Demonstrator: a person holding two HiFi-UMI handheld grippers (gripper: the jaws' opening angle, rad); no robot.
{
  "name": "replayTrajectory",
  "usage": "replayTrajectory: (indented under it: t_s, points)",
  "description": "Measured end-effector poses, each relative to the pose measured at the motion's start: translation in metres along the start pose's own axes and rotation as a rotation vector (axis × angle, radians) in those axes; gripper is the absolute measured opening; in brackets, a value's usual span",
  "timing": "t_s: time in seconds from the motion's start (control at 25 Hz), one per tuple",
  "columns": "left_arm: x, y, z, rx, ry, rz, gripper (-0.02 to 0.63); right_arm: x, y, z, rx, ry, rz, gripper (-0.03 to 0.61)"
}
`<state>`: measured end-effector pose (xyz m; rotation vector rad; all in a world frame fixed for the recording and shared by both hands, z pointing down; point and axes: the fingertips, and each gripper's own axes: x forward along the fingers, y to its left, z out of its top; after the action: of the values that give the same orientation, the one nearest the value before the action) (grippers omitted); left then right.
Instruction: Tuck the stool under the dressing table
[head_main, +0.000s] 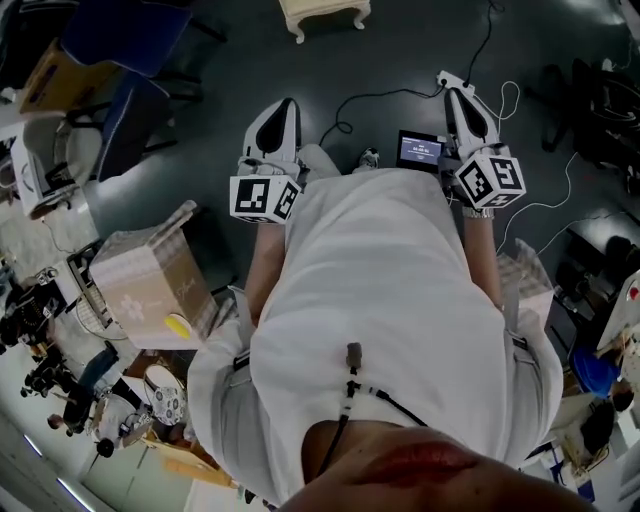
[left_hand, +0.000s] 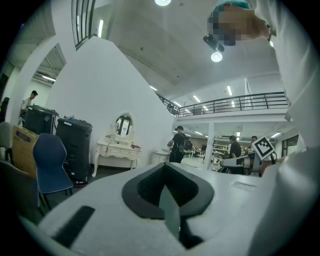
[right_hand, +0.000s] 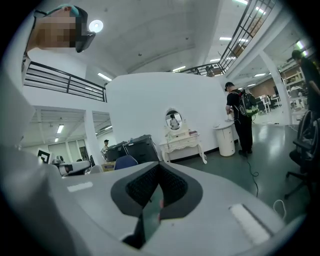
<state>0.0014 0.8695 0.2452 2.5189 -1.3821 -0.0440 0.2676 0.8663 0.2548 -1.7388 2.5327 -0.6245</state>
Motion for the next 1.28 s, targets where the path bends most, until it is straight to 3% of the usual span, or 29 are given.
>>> replayTrajectory:
  t_s: [0.16,0.36,0.8,0.96,1.28]
  points:
    - [0.003,0.012,-0.011,0.0,0.028,0.044,0.006,0.012,-0.018,-0.003,0.011,0.019,0.0,0.008]
    - [0.035,0.058,-0.003,-0.002,0.013,0.076,0.006,0.06,-0.027,0.007,-0.027,0.028,-0.001,0.008]
    - [0.156,0.198,0.019,-0.027,0.026,-0.038,0.006,0.221,-0.035,0.035,-0.088,0.07,-0.03,0.008]
    - [0.196,0.241,0.019,0.02,0.07,-0.112,0.007,0.269,-0.041,0.048,-0.109,0.053,-0.065,0.008]
    - [0.254,0.304,0.004,-0.082,0.092,-0.056,0.008,0.341,-0.071,0.041,-0.084,0.129,-0.07,0.008]
